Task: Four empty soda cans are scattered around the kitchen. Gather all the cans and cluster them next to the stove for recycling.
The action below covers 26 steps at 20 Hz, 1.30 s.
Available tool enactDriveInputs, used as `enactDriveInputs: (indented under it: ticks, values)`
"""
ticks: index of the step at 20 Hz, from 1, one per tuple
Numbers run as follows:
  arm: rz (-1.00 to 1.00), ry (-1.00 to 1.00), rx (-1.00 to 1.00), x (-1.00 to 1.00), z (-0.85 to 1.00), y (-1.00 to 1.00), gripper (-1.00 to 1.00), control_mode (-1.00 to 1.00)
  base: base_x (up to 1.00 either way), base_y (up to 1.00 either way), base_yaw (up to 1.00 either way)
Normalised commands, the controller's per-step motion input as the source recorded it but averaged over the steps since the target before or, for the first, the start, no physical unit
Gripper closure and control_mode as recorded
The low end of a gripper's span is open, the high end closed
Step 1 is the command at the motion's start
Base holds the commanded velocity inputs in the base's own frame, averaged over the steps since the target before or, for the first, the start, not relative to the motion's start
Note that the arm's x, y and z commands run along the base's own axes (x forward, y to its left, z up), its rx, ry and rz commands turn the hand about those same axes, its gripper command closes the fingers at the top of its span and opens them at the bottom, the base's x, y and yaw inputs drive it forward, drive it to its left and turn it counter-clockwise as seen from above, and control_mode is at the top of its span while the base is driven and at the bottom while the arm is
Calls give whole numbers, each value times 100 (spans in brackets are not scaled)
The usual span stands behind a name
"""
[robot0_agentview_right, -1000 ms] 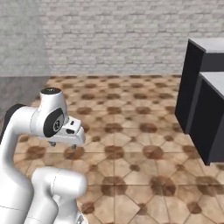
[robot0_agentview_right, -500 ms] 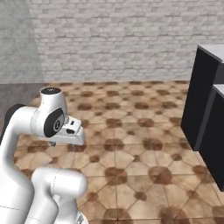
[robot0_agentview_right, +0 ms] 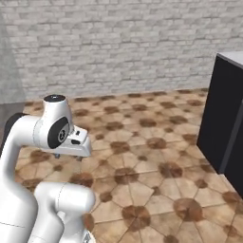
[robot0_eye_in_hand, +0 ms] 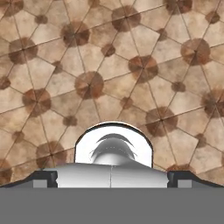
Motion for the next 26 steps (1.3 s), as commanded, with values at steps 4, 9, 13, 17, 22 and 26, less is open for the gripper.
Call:
enactDriveInputs:
  ticks: [4,9,13,17,22,26]
  values:
    - [0,0,0,0,0,0,-100,100,74,100,-47]
    - [0,0,0,0,0,0,-100,100,79,98,-45]
    - [0,0,0,0,0,0,-100,100,94,92,-42]
    - [0,0,0,0,0,0,-100,100,96,90,-40]
    - [0,0,0,0,0,0,-100,100,96,86,-37]
    - [0,0,0,0,0,0,-100,100,99,84,-38]
